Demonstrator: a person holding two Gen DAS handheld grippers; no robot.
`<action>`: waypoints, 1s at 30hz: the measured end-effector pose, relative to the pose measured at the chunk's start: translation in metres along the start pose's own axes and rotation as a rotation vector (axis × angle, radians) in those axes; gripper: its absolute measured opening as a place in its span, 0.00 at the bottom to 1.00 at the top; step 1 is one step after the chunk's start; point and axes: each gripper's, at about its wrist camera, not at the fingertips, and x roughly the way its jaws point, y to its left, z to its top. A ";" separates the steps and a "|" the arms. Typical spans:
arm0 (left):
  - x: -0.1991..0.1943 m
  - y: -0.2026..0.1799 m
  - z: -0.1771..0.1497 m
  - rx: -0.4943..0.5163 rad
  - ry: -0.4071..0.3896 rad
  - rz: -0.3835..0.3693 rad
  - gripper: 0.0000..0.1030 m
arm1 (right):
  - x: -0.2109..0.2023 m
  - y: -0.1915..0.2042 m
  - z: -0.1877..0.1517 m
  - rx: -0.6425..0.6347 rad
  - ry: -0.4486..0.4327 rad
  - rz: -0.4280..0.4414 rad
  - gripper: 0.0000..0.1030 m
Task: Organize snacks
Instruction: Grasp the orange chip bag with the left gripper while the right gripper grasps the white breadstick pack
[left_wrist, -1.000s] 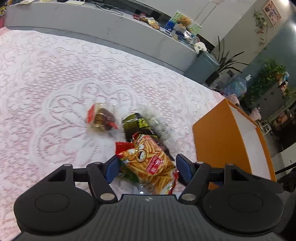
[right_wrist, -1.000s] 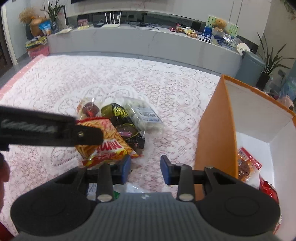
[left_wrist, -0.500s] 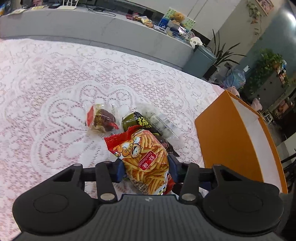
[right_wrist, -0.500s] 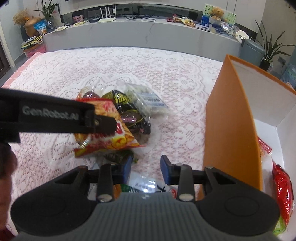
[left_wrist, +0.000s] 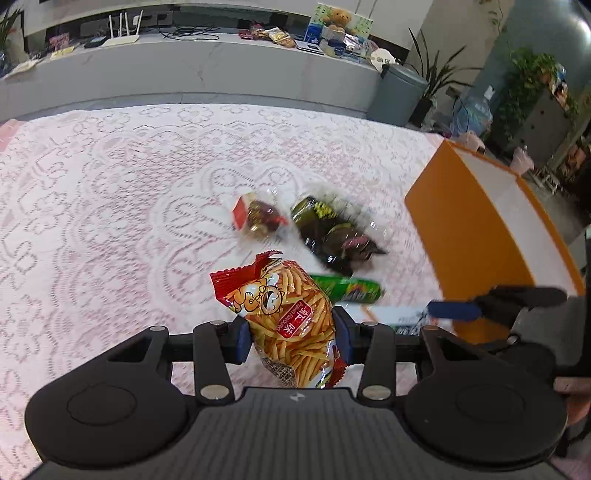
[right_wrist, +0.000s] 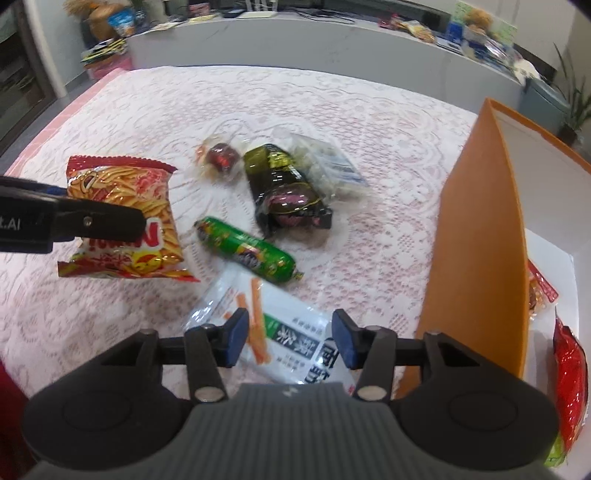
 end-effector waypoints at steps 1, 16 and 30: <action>0.000 0.002 -0.003 0.001 0.000 -0.002 0.48 | -0.001 0.002 -0.003 -0.015 -0.004 0.005 0.59; 0.001 0.015 -0.016 0.008 -0.022 -0.053 0.48 | 0.026 0.010 0.005 -0.016 0.157 -0.056 0.70; -0.001 0.019 -0.022 0.009 -0.019 -0.072 0.48 | 0.018 0.037 0.037 -0.192 0.192 0.036 0.19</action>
